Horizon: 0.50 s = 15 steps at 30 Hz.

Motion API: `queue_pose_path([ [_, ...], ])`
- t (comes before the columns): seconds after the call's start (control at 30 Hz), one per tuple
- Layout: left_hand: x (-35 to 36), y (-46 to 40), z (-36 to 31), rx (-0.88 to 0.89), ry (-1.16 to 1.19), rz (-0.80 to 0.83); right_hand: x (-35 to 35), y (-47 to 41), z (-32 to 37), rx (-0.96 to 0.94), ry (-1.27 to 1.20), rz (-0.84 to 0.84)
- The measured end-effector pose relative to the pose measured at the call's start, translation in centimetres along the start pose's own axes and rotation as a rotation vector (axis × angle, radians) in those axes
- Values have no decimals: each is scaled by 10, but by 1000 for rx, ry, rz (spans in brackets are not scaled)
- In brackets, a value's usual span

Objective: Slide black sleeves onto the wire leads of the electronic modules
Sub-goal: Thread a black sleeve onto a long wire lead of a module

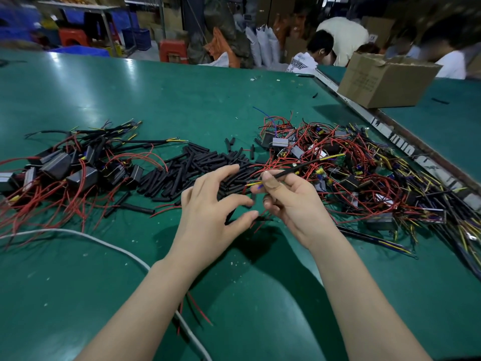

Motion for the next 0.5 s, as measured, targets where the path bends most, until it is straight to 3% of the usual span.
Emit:
queue_pose_path([
  [0.2,9,3,-5,-17,-24,73,7,1,-1,-2,15,-13],
  [0.5,-1,4,2,-195,55,-111,5,6,11,-173,207,-128],
])
Point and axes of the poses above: each hand's wrist, its own y-axis away from the middle knuckle, its own x-axis out of the palm, z = x × y, the point moved 6 cm from there along -y, towards the middle knuckle, and after that the axes turned 6 degrees about z, right-handed, at the moved point
